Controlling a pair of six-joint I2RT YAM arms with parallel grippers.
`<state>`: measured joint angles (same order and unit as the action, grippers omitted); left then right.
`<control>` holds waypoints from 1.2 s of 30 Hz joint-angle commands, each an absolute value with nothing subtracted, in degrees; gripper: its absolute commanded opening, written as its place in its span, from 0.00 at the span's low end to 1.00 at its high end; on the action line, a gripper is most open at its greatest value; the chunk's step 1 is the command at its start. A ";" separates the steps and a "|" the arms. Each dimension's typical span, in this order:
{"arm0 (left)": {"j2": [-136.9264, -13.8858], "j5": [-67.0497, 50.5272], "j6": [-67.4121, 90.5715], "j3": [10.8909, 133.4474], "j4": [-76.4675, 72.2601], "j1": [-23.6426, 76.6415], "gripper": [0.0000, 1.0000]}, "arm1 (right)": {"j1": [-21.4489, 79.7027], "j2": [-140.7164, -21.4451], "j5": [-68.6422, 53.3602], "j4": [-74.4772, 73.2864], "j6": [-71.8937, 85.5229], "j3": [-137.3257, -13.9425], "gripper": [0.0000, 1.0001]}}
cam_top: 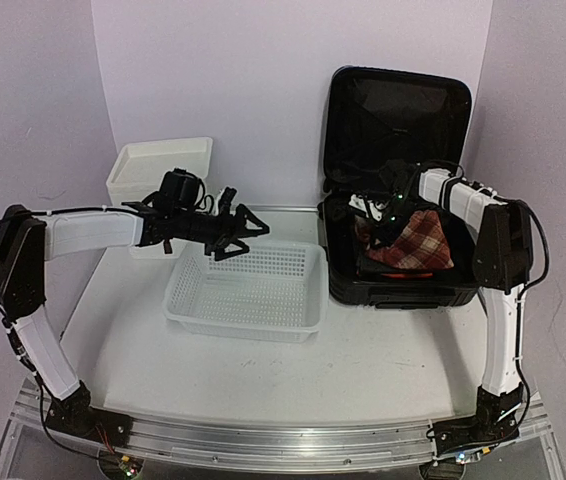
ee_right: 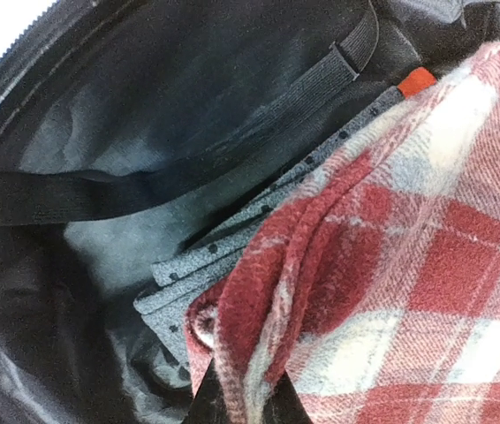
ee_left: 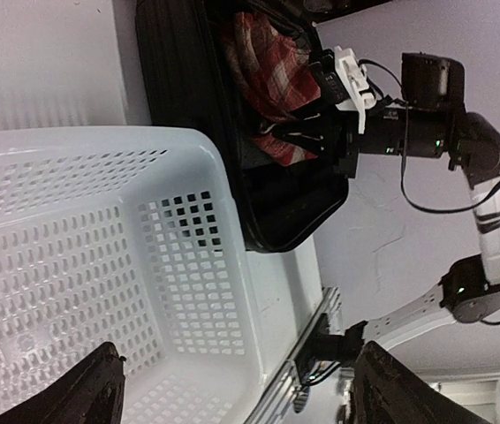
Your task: Open, take out, and arrange the luggage
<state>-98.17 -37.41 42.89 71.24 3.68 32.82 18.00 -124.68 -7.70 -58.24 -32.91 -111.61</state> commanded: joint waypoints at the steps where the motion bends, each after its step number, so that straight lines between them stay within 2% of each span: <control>1: -103.93 -44.52 57.84 80.68 2.15 32.71 0.90 | 17.14 -119.00 -12.60 -57.04 -31.07 -110.93 0.00; 15: -121.59 -47.30 89.04 101.51 1.95 40.55 0.94 | 14.70 -113.35 -18.09 -55.11 -30.47 -106.04 0.00; 32: -143.95 -34.38 107.73 131.76 1.82 47.86 0.92 | 14.59 -107.19 -24.14 -52.63 -29.16 -100.65 0.00; 34: -145.24 -31.89 108.13 132.99 1.81 48.34 0.93 | 14.67 -106.84 -23.98 -52.50 -28.94 -100.17 0.00; 36: -146.58 -29.98 108.42 134.15 1.89 48.86 0.99 | 14.68 -106.58 -23.59 -52.50 -28.62 -99.55 0.00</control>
<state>-144.68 -34.89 105.10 129.47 3.60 47.77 14.28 -111.07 -20.14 -53.60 -29.91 -100.01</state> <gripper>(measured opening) 0.963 0.076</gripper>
